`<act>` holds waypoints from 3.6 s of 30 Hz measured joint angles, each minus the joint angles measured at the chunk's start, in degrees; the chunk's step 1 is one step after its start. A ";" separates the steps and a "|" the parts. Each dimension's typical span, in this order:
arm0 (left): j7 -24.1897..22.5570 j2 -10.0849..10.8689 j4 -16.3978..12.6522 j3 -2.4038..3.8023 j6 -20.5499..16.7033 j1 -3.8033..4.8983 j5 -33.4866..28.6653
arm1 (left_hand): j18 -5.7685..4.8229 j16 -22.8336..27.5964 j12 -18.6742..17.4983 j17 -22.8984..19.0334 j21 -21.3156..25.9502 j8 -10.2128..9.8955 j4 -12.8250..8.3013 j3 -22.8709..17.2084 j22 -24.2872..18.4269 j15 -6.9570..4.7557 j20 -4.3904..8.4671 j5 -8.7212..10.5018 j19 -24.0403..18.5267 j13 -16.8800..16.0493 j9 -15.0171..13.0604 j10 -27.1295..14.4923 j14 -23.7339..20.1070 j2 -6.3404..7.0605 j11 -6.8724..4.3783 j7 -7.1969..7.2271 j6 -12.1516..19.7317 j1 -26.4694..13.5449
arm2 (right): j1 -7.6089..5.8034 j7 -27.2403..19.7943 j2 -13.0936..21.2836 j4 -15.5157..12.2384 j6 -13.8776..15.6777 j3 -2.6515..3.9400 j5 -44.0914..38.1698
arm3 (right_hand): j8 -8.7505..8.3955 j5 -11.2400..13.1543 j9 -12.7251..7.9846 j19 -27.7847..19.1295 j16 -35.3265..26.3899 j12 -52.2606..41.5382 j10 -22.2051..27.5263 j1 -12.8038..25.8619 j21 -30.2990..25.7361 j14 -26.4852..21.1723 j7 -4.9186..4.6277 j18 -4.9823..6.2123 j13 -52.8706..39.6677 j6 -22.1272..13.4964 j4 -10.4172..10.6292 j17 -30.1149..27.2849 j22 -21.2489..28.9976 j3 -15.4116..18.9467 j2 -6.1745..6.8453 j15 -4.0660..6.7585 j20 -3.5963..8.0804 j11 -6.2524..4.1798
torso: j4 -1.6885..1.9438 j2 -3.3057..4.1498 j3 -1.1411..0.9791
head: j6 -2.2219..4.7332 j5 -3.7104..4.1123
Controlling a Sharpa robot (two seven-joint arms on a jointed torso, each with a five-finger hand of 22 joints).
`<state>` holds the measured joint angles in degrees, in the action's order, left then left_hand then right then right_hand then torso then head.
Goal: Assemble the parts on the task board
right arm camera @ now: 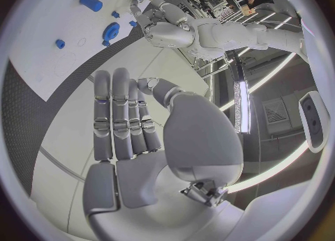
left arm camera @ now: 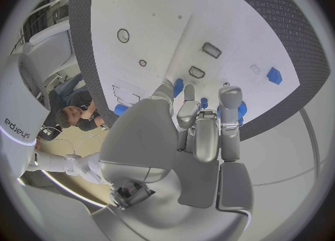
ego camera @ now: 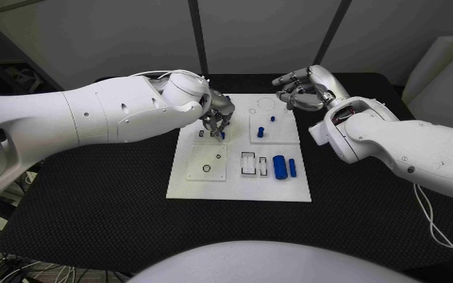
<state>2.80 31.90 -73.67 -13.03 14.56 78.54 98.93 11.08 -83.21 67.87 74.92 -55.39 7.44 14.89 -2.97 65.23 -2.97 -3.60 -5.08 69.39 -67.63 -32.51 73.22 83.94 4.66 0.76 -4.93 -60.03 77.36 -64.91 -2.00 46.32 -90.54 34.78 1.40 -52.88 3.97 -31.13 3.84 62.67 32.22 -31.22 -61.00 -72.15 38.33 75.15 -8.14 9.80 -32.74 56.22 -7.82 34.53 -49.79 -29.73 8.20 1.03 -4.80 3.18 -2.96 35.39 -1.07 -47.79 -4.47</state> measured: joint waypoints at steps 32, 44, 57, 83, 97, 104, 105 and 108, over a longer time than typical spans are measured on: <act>-0.61 -0.10 -0.13 0.00 0.28 -0.01 -0.08 | 0.00 -0.22 0.24 0.00 -0.23 -1.59 -0.21 0.73 0.73 0.00 -0.21 0.00 0.21 0.30 2.29 0.20 0.00 -2.01 0.20 -0.07 -1.33 -0.74 | 0.00 0.13 0.01 -0.11 -0.38 0.00 0.00 | 0.00 0.00 0.00 0.00 -0.27 -0.01 0.00 0.00 0.00 0.00 0.00 0.00 0.15 0.00 0.00 -0.07 0.05 0.00 0.00 0.00 0.00 0.00 | 0.00 0.01 -0.01 | -0.27 -0.10; -1.33 -0.03 -0.30 0.00 0.44 -0.01 -0.36 | -0.01 -0.67 0.24 0.00 -0.90 -2.07 -5.84 -4.34 1.66 0.01 0.21 -0.59 0.63 0.59 3.08 0.47 0.00 -7.72 -0.65 0.86 -3.06 4.40 | 0.00 0.22 0.04 -0.19 -0.52 0.00 -0.15 | 0.00 0.00 0.00 0.00 -0.48 0.20 0.00 0.00 -0.40 0.00 0.00 0.00 0.32 0.00 0.00 -0.14 0.10 -0.01 0.00 0.00 0.00 0.00 | -0.02 -0.03 -0.01 | -0.51 -0.14; -2.15 1.87 -1.25 0.00 -0.55 -0.03 -3.00 | -5.26 -1.57 0.26 0.00 -3.01 -0.80 -7.40 -3.27 3.63 -0.40 0.84 -6.64 1.67 0.55 3.04 1.47 0.01 -9.47 -1.25 0.45 -3.47 3.54 | 0.00 0.28 0.04 -0.11 -0.62 0.00 -0.27 | 0.00 0.00 0.01 0.00 -0.47 0.22 0.00 0.00 -0.40 -0.01 0.00 0.00 0.32 0.00 0.01 -0.14 0.10 -0.01 0.00 0.00 0.00 0.00 | 0.00 -0.06 -0.01 | -0.51 -0.29; 17.09 8.94 -5.63 0.00 -15.52 0.20 -42.30 | -3.94 -3.34 2.66 -0.01 -7.80 2.60 -8.11 -7.19 7.72 -1.54 1.77 -27.13 5.06 -1.35 -8.77 4.18 0.12 -6.10 -1.87 1.82 -4.83 -7.35 | 0.00 0.40 0.28 0.16 -0.65 -0.01 -0.35 | 0.00 0.00 0.01 0.00 -0.46 0.22 0.00 0.00 -0.40 0.41 0.00 0.00 0.43 0.00 -0.16 -0.13 0.09 0.16 0.00 0.00 0.00 0.00 | 0.45 -0.46 -0.26 | -0.49 -1.22; 26.85 9.00 -6.08 -0.43 -26.94 -1.35 -49.21 | -3.94 -4.35 4.80 0.00 -9.99 3.10 -8.58 -8.30 9.37 -1.75 2.15 -29.97 6.26 -3.57 -10.26 6.07 -0.08 -5.47 -2.61 2.30 -5.92 -9.46 | -0.25 0.45 0.54 0.21 -0.71 0.00 -0.35 | 0.00 0.00 0.01 0.00 -0.80 0.22 0.00 0.00 -0.40 0.41 0.00 0.00 0.49 0.00 -0.16 -0.18 0.14 0.16 0.00 0.00 0.00 0.00 | 0.72 -0.85 -0.63 | -1.08 -1.74; 28.03 8.80 -6.55 -0.51 -30.67 -2.56 -48.12 | -4.01 -4.34 5.09 -0.01 -10.44 3.09 -9.05 -8.76 9.71 -1.77 2.16 -30.22 6.67 -3.99 -10.44 6.39 -0.06 -5.27 -2.70 2.41 -6.04 -10.14 | -0.34 0.48 0.75 0.12 -0.74 0.01 -0.35 | 0.00 0.00 0.01 0.00 -0.80 0.22 0.00 0.00 -0.40 0.41 0.00 0.00 0.48 0.00 -0.15 -0.18 0.14 0.15 0.00 0.00 0.00 0.00 | 0.73 -0.87 -0.66 | -1.17 -1.74; 28.13 8.75 -6.61 -0.51 -31.19 -2.71 -47.76 | -4.02 -4.34 5.25 0.00 -10.67 3.09 -9.05 -8.76 9.72 -1.90 2.18 -30.25 6.69 -4.08 -10.47 6.59 0.08 -5.27 -2.90 2.57 -6.19 -10.14 | -0.35 0.48 0.78 0.11 -0.75 0.01 -0.35 | 0.00 0.00 0.01 0.00 -0.80 0.22 0.00 0.00 -0.40 0.41 0.00 0.00 0.48 0.00 -0.15 -0.18 0.14 0.15 0.00 0.00 0.00 0.00 | 0.73 -0.87 -0.66 | -1.19 -1.74; 28.31 8.58 -6.77 -0.52 -32.22 -3.01 -46.85 | -4.01 -4.62 5.36 -0.01 -10.77 3.08 -9.07 -8.78 9.72 -1.95 2.36 -30.61 6.87 -4.18 -10.73 6.70 0.12 -4.96 -3.00 2.59 -6.21 -10.44 | -0.37 0.49 0.82 0.08 -0.77 0.01 -0.36 | 0.00 0.00 0.01 0.00 -0.80 0.22 0.00 0.00 -0.40 0.41 0.00 -0.01 0.56 0.00 -0.15 -0.18 0.13 0.15 0.00 0.00 0.00 0.00 | 0.73 -0.87 -0.66 | -1.25 -1.72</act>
<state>31.11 40.49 -80.45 -13.55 -17.66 75.54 52.08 7.07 -87.83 73.23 74.91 -66.15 10.52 5.82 -11.75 74.95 -4.92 -1.24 -35.69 76.27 -71.81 -43.24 79.92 84.06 -0.31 -2.24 -2.33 -66.25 66.92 -65.29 -1.51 47.14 -90.46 34.02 1.41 -53.24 3.97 -31.13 3.84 62.67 31.42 -31.00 -61.00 -72.15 37.93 75.56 -8.14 9.79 -32.18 56.22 -7.98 34.35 -49.66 -29.57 8.20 1.03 -4.80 3.18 -2.24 34.52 -1.72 -49.04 -6.19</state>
